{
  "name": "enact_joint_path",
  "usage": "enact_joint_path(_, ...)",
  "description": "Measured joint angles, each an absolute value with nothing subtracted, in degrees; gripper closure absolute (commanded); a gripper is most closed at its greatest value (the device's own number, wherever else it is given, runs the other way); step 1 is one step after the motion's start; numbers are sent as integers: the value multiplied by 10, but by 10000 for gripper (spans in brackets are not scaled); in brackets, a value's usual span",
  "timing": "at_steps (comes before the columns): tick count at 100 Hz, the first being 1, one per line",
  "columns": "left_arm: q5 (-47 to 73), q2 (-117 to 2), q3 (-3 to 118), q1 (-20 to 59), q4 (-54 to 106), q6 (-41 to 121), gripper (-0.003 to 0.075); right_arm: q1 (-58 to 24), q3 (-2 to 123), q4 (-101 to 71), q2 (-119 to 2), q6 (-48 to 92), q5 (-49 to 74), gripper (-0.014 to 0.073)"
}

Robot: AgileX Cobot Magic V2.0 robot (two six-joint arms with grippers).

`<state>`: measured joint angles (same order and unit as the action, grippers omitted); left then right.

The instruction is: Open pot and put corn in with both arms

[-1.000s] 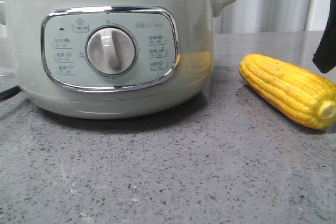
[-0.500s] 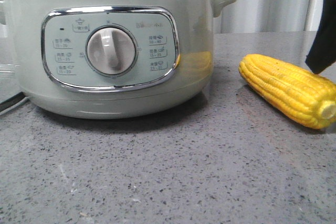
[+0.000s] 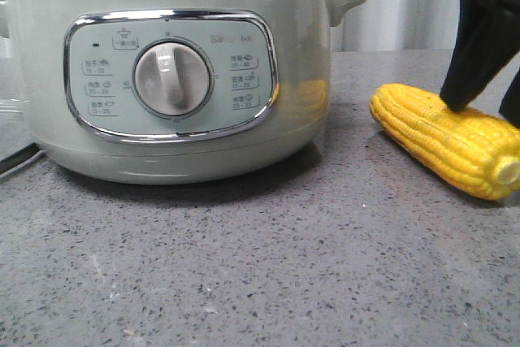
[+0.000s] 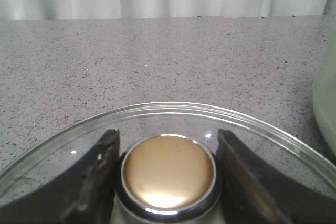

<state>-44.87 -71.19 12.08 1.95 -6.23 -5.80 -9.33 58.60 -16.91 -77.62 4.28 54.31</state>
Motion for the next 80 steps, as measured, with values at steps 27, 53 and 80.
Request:
enact_joint_path(27, -450, -714, 121, 20, -63, -58, 710, -93, 587, -210, -814, 66, 561, 438)
enact_joint_path(53, -461, -715, 121, 20, -66, -57, 416, -93, 588, -211, -814, 67, 561, 666)
enact_joint_path(80, -524, -715, 123, 20, -66, -57, 305, -93, 588, -211, -815, 68, 561, 666)
